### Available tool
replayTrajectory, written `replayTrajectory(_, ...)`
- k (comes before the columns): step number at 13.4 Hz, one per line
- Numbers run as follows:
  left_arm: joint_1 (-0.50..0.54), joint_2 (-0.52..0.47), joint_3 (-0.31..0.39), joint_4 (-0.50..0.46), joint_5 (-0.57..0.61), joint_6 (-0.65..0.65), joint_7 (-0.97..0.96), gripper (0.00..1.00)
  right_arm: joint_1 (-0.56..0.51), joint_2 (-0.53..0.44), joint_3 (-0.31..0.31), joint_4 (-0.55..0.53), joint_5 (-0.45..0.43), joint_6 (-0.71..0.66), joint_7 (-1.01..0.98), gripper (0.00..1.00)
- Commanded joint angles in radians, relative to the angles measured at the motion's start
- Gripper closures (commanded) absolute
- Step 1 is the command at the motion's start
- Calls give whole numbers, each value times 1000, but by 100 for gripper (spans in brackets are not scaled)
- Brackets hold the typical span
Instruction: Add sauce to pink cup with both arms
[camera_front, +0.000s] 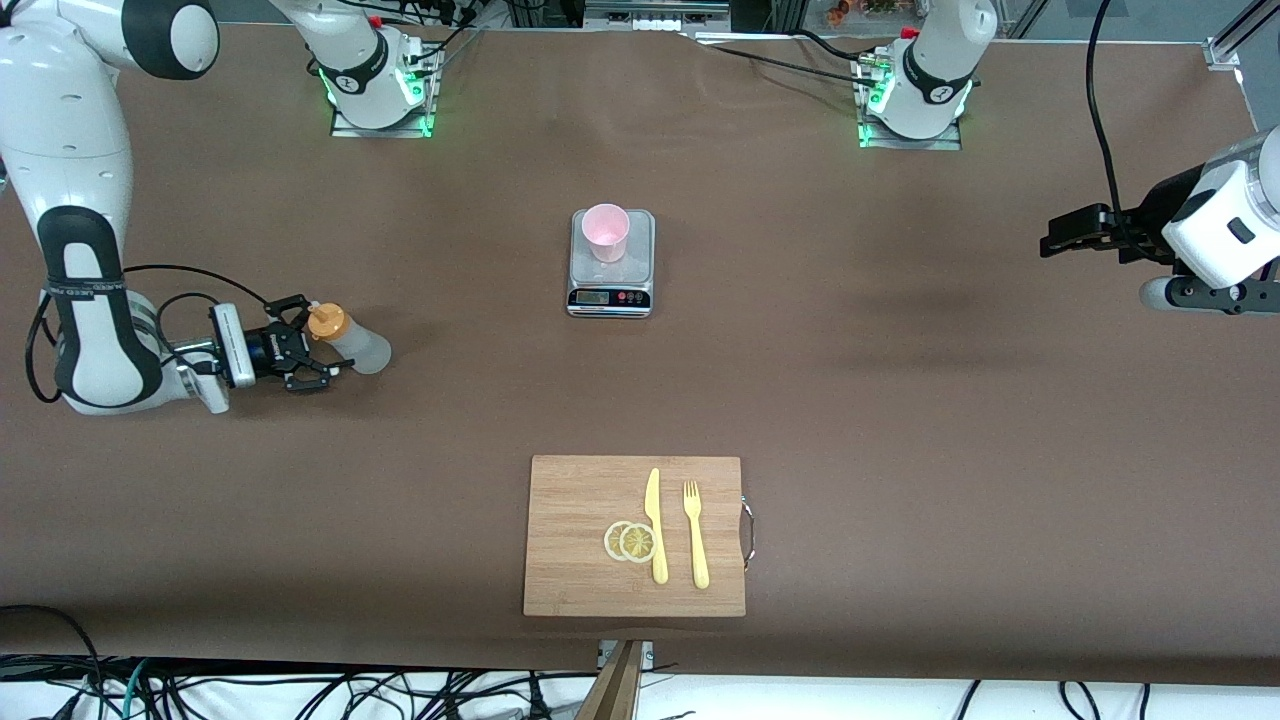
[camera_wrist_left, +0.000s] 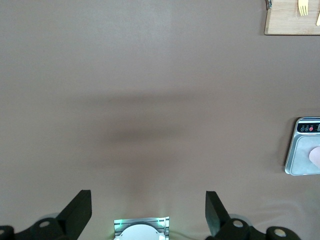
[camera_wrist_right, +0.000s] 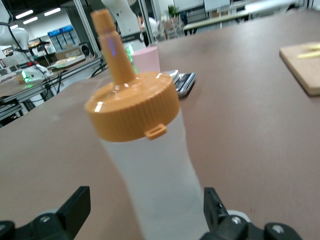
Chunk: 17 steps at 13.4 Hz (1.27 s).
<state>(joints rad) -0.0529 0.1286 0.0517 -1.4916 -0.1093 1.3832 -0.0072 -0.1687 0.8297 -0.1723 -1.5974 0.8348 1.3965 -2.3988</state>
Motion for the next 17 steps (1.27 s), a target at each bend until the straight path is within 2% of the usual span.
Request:
replayTrajectory(1, 7, 9, -6, 21, 25, -1, 15, 0, 6, -127, -3, -25, -123, 82, 125, 0)
replayTrajectory(3, 7, 9, -4, 21, 26, -1, 16, 0, 23, -237, 0, -41, -259, 145, 275, 0)
replayTrajectory(6, 7, 9, -3, 21, 26, -1, 16, 0, 75, -368, 7, -44, -415, 196, 542, 0)
replayTrajectory(10, 5, 9, -6, 22, 53, -1, 16, 0, 171, -545, 7, -122, -633, 303, 995, 0)
replayTrajectory(12, 5, 9, -6, 22, 54, -1, 16, 0, 228, -599, 8, -145, -736, 344, 1233, 0)
replayTrajectory(17, 5, 11, -6, 22, 53, -1, 16, 0, 252, -652, 57, -161, -830, 348, 1812, 0)
